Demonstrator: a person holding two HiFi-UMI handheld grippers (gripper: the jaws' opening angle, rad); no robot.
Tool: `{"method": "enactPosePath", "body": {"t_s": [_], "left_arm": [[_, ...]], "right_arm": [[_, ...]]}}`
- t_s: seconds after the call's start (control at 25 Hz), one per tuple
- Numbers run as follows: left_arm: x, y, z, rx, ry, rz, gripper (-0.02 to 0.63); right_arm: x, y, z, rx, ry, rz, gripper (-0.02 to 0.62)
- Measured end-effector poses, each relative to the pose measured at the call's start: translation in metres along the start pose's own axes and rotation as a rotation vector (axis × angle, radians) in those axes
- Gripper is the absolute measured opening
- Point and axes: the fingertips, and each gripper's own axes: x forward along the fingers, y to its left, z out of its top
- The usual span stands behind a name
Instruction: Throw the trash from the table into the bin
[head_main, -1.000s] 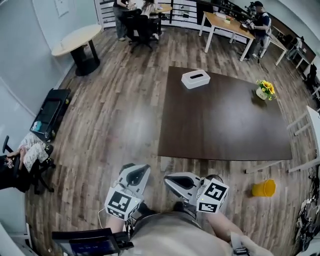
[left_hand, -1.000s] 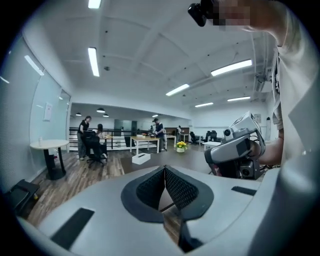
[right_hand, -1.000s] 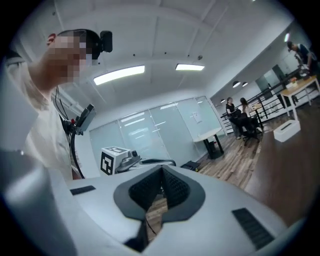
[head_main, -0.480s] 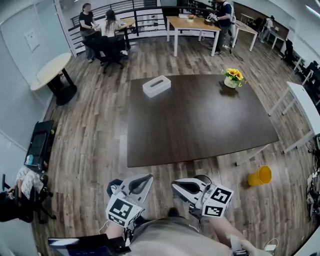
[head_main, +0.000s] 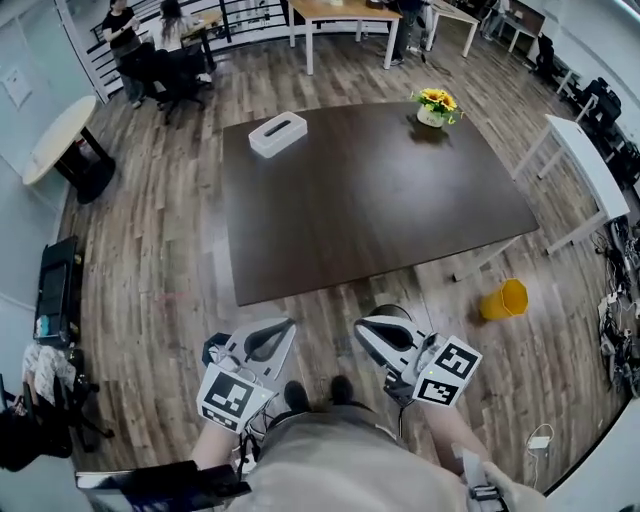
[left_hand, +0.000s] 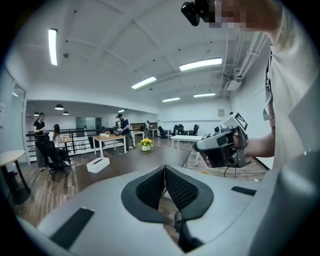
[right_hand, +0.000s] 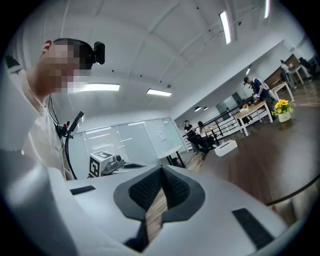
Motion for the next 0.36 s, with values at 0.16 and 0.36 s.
{"method": "enactPosePath", "body": {"t_s": [0.16,0.36], "left_arm": [[-0.034,0.037,-0.007,-0.004,-0.012,0.015,0.014],[-0.078,0.086,-0.032,-0.03,-0.028,0.062,0.014]], "right_arm": [[0.019,0.007,0.001,0.013,-0.001,-0.072,0.015],[0.061,0.036,-0.02,-0.041,0.053,-0.089,0.014]]}}
